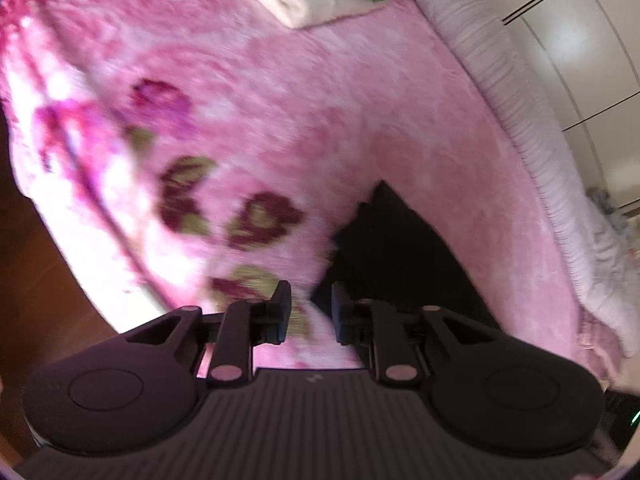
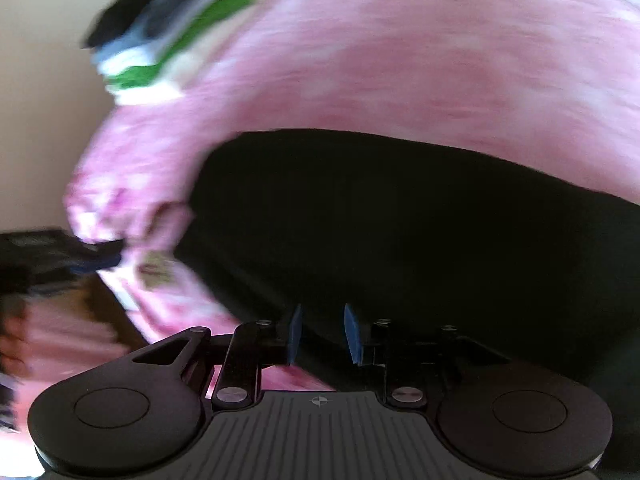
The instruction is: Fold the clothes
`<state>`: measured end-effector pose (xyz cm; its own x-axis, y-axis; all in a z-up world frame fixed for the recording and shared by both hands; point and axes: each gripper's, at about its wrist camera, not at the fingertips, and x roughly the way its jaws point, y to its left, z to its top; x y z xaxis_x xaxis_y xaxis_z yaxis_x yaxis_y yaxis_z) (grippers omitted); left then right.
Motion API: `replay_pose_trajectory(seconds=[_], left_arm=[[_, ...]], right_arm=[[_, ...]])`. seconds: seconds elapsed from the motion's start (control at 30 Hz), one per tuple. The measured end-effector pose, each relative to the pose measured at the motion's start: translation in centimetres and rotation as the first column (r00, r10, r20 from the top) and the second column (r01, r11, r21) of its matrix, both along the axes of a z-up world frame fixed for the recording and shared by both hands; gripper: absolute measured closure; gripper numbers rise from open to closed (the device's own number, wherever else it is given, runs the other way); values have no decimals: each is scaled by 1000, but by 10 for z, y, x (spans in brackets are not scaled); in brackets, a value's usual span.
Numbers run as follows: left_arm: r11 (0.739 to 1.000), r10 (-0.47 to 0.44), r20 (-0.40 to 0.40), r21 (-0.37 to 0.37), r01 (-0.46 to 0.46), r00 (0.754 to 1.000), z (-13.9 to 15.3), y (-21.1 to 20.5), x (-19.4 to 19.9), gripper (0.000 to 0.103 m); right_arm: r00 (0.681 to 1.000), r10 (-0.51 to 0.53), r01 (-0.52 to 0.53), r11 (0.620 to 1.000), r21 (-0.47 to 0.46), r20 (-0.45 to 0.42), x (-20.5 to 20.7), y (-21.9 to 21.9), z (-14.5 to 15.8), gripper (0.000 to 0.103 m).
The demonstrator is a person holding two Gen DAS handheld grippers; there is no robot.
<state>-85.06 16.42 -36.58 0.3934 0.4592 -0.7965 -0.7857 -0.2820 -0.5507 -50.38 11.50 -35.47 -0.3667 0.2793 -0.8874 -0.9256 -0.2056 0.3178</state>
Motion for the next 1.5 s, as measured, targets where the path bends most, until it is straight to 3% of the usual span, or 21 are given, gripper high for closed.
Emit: replay_pose_trajectory(seconds=[0.07, 0.17, 0.3, 0.37, 0.5, 0.53, 0.57, 0.6, 0.63, 0.67, 0.8, 0.9, 1.03, 1.2, 1.33, 1.43, 1.5], left_arm=[[1000, 28, 86, -2, -27, 996, -8, 7, 7, 78], [995, 98, 194, -41, -92, 976, -28, 17, 16, 76], [984, 175, 225, -70, -163, 959, -44, 20, 22, 74], [979, 200, 229, -73, -188, 953, -49, 19, 24, 74], [968, 251, 236, -79, -239, 939, -58, 18, 30, 99], [969, 246, 227, -61, -238, 942, -56, 17, 31, 99], [973, 232, 214, -36, -229, 949, -51, 16, 32, 100], [977, 209, 196, -8, -211, 958, -45, 14, 34, 100], [982, 184, 177, 20, -190, 967, -38, 12, 36, 100], [984, 163, 165, 46, -172, 973, -32, 9, 37, 100], [986, 95, 123, 128, -110, 988, -14, -4, 39, 100], [990, 85, 86, 108, -94, 993, -19, -12, 36, 101], [995, 48, 34, 88, -51, 998, -35, -15, 34, 100], [997, 18, -10, 80, -17, 1000, -44, -8, 39, 97], [997, -23, -150, 71, 34, 988, -23, -12, 47, 90], [995, -67, -284, 49, 84, 956, -4, -15, 60, 89], [987, -119, -326, 65, 148, 938, 11, -18, 77, 89]], right_arm=[[987, 60, -68, 996, 52, 151, 7, -14, 4, 75], [921, 201, -249, 963, 107, 334, 5, -38, 2, 75], [883, 269, -341, 931, 131, 385, -1, -52, -13, 75], [847, 315, -408, 901, 144, 429, -6, -65, -20, 75], [754, 403, -548, 821, 159, 518, -19, -85, -34, 76], [736, 417, -574, 803, 164, 534, -21, -89, -38, 76], [726, 426, -590, 789, 170, 540, -21, -91, -40, 78], [716, 435, -606, 776, 176, 546, -20, -92, -42, 95], [708, 439, -618, 765, 183, 554, -20, -94, -43, 102], [705, 433, -621, 759, 195, 562, -20, -96, -41, 103], [733, 407, -604, 759, 245, 545, -13, -106, -23, 103], [745, 421, -600, 762, 243, 517, -10, -112, -15, 103], [733, 451, -616, 758, 216, 509, -14, -116, -23, 103], [740, 447, -589, 791, 164, 503, -19, -109, -42, 103], [831, 367, -469, 866, 172, 417, -8, -101, -32, 96], [925, 209, -278, 942, 187, 319, 25, -96, -16, 90], [956, 81, -138, 972, 189, 283, 53, -94, -9, 88]])
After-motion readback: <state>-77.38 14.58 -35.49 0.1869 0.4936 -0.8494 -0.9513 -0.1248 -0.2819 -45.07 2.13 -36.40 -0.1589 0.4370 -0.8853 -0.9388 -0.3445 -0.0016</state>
